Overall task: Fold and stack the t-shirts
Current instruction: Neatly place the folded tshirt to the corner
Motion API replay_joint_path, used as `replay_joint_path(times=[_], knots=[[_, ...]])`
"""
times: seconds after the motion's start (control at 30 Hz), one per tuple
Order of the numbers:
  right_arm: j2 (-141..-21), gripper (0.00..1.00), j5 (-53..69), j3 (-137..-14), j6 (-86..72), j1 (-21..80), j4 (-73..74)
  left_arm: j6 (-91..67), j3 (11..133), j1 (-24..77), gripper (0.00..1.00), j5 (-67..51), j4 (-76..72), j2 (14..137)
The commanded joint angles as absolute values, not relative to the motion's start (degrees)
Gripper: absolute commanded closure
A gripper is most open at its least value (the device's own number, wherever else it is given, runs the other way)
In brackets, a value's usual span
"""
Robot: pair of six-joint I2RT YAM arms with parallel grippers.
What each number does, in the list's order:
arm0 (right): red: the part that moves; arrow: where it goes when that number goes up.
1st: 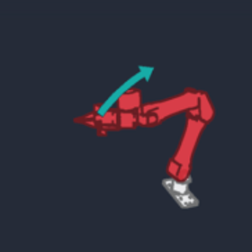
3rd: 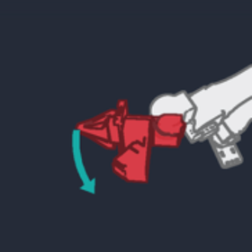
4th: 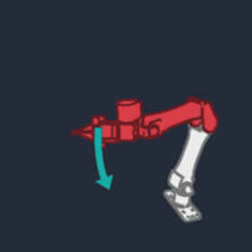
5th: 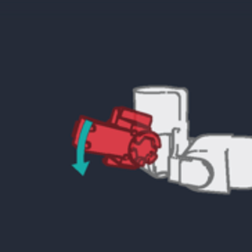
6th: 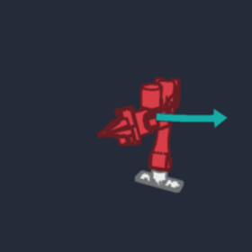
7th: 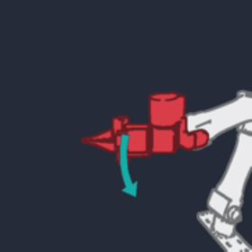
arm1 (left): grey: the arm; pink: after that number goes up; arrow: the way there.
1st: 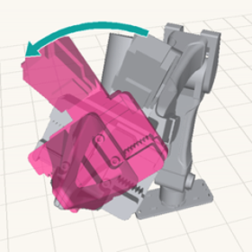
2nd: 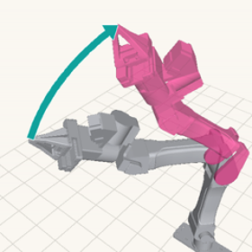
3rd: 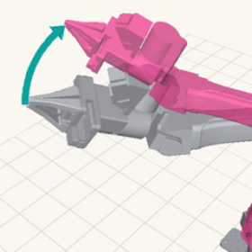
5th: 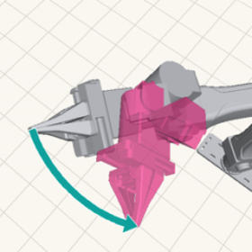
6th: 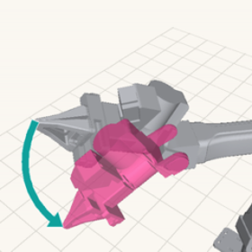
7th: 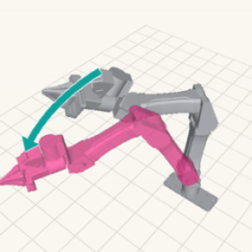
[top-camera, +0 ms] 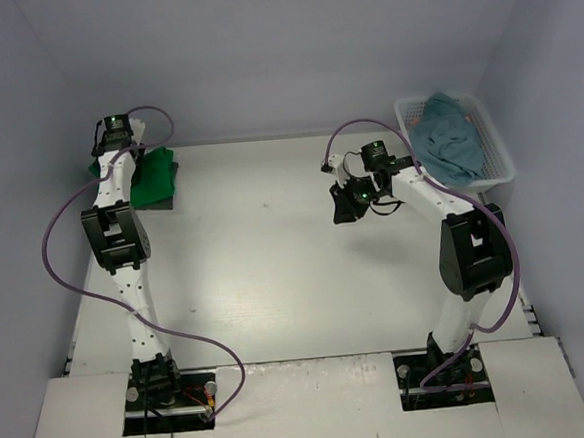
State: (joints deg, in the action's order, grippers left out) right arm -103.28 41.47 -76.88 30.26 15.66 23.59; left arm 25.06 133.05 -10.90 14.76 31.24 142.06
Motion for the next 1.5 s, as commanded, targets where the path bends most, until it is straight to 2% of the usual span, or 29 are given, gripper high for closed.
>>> replay_joint_path(times=[0.0, 0.23, 0.5, 0.8, 1.07, 1.47], knots=[[-101.9, 0.88, 42.9, -77.4, 30.4, 15.2, 23.1, 24.3, 139.7, -9.3, 0.43, 14.2, 32.1, 132.3], [-100.6, 0.88, 43.0, -76.8, 30.7, 15.1, 23.1, 23.6, 140.9, -7.9, 0.41, 13.6, 33.5, 127.2], [-99.8, 0.88, 44.0, -76.7, 30.8, 14.9, 23.1, 19.0, 131.4, -7.5, 0.41, 7.9, 34.0, 124.7], [-100.1, 0.88, 43.9, -76.4, 31.3, 14.9, 23.1, 15.2, 126.0, -7.4, 0.41, 1.7, 32.3, 128.5], [-101.2, 0.88, 43.9, -76.5, 31.6, 14.9, 23.1, 13.3, 125.9, -7.3, 0.41, -3.3, 34.9, 134.0], [-102.5, 0.88, 43.4, -77.1, 31.6, 14.9, 23.0, 13.1, 121.9, -7.8, 0.41, -3.4, 34.3, 131.3]])
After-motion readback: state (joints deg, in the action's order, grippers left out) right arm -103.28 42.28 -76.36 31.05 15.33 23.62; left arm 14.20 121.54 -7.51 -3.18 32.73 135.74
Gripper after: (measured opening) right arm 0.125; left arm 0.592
